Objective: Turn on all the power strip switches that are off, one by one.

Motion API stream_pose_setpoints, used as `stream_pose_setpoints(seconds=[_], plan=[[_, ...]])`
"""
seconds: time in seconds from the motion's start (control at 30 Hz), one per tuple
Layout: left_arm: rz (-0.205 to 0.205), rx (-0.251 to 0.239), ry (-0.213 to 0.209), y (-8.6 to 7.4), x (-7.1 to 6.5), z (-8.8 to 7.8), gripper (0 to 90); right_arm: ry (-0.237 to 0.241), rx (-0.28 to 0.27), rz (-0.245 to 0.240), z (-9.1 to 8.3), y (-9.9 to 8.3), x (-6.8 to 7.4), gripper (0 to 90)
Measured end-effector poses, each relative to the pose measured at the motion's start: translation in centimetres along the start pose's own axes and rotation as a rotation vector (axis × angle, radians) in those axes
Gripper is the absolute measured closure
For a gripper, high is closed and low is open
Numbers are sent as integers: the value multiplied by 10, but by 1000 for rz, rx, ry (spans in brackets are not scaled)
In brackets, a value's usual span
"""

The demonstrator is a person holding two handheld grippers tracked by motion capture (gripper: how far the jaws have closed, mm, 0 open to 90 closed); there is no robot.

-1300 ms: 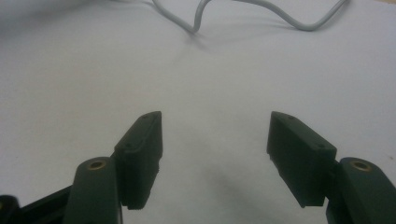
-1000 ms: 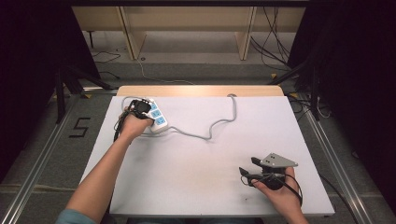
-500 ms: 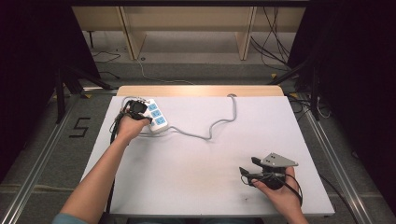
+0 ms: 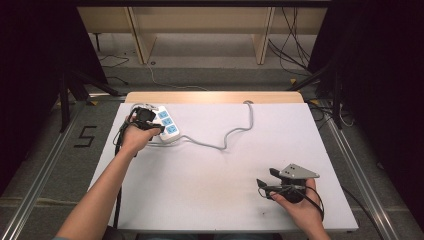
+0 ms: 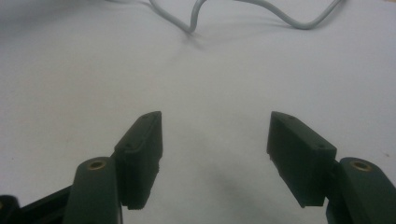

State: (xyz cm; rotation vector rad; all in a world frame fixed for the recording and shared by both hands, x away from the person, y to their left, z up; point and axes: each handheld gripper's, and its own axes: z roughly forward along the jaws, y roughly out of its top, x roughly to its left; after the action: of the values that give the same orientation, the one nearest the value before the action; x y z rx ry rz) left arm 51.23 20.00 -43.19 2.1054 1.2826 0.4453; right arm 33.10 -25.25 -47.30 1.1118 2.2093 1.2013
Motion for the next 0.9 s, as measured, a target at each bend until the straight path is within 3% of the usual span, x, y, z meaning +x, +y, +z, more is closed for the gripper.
stream_pose_setpoints(seconds=[0.27, 0.5, 0.9], plan=[[49, -50, -47, -6, -9, -19, 556, -2, 1, 3, 0, 0, 0, 368], [39, -71, -54, -13, -19, -32, 425, -3, 0, 3, 0, 0, 0, 368], [73, -112, -77, -30, -35, -45, 346, -4, 0, 6, -1, 0, -1, 368]])
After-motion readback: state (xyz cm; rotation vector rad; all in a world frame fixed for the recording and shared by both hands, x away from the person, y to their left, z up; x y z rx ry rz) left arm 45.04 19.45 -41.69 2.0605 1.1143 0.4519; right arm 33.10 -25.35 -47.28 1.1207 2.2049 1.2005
